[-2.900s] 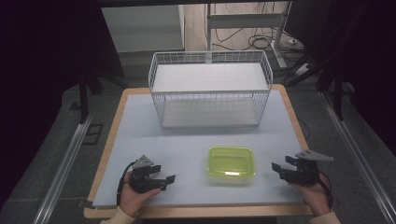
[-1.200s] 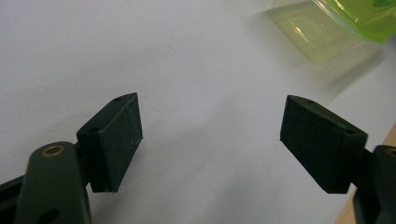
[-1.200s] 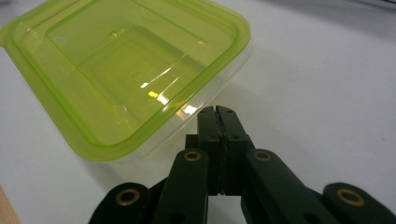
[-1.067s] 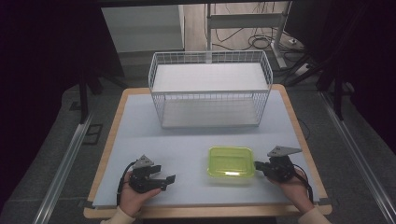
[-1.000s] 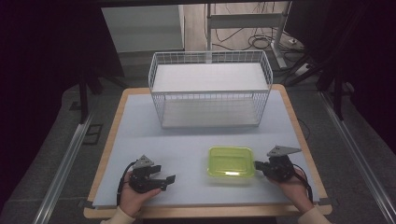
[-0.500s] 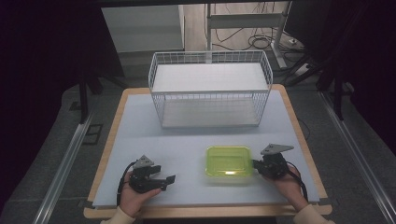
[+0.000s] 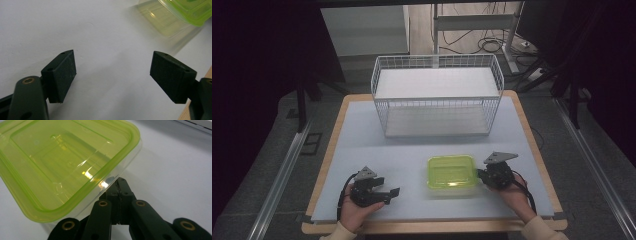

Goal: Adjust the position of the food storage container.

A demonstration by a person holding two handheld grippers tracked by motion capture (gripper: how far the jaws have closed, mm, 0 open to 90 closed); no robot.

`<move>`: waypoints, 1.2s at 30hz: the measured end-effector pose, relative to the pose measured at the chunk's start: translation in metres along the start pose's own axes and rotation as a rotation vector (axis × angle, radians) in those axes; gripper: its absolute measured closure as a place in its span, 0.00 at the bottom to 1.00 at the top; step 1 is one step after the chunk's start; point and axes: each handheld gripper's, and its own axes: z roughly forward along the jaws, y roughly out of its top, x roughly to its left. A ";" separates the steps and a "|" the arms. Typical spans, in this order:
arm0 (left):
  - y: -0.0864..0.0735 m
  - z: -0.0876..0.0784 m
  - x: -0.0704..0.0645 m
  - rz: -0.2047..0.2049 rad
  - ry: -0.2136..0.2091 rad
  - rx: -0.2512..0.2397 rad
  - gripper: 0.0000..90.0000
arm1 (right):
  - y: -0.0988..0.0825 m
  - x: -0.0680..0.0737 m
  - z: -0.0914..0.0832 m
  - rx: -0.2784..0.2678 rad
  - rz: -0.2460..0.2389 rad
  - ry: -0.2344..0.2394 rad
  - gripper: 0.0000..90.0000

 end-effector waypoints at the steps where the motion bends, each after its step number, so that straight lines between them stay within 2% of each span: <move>1: 0.000 0.000 0.000 0.000 0.000 0.000 0.23 | 0.001 0.002 0.002 0.002 -0.008 -0.001 1.00; 9: 0.000 -0.001 0.001 -0.005 -0.003 -0.004 0.23 | 0.012 0.013 0.014 0.007 -0.044 0.001 1.00; 15: 0.000 -0.002 0.002 -0.009 -0.004 -0.008 0.23 | 0.014 0.021 0.019 0.016 -0.069 0.011 1.00; 24: 0.000 -0.001 0.001 -0.007 -0.005 -0.004 0.23 | 0.018 0.024 0.022 0.016 -0.076 0.005 1.00; 28: 0.000 -0.002 0.003 -0.014 -0.004 -0.008 0.23 | 0.016 0.021 0.020 0.014 -0.073 -0.003 1.00; 29: 0.000 -0.002 0.003 -0.014 -0.004 -0.009 0.23 | 0.014 0.018 0.015 0.002 -0.050 -0.005 1.00; 36: 0.000 -0.003 0.003 -0.018 -0.003 -0.011 0.23 | 0.008 0.008 -0.003 -0.032 -0.019 -0.022 1.00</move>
